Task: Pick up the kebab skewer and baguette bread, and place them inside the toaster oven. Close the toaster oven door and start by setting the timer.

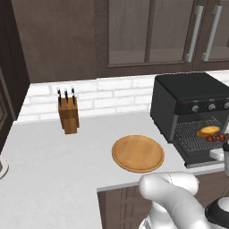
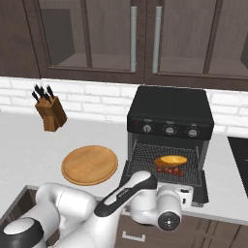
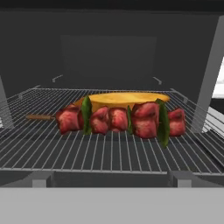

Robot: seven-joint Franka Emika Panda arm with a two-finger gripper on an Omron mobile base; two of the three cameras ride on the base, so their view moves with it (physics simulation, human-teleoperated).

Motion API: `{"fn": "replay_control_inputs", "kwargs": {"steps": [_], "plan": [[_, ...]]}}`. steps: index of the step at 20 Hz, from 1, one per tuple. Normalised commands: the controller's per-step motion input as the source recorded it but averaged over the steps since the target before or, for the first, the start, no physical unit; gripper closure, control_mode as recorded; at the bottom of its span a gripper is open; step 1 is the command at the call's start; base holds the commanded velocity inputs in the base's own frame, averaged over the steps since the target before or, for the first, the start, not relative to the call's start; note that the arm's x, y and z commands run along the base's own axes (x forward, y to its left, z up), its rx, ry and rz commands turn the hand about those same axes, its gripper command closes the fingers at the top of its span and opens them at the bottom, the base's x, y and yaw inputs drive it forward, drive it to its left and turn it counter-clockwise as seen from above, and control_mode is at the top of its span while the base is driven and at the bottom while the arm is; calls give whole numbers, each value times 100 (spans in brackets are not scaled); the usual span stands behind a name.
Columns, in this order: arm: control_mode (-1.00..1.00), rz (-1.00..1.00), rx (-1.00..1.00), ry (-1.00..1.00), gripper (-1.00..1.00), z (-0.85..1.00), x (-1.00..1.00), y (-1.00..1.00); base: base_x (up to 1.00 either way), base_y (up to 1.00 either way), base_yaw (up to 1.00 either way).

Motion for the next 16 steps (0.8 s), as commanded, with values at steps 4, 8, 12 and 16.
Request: {"fn": "replay_control_inputs", "kwargs": {"steps": [4,8,12,16], "plan": [[-100,0,0,0,-100,-7,4,0,0,0,0],[-100,0,0,0,-100,0,16,0,0,0,0],[-100,0,0,0,-100,0,16,0,0,0,0],[-100,0,0,0,-100,0,15,0,0,0,0]]}}
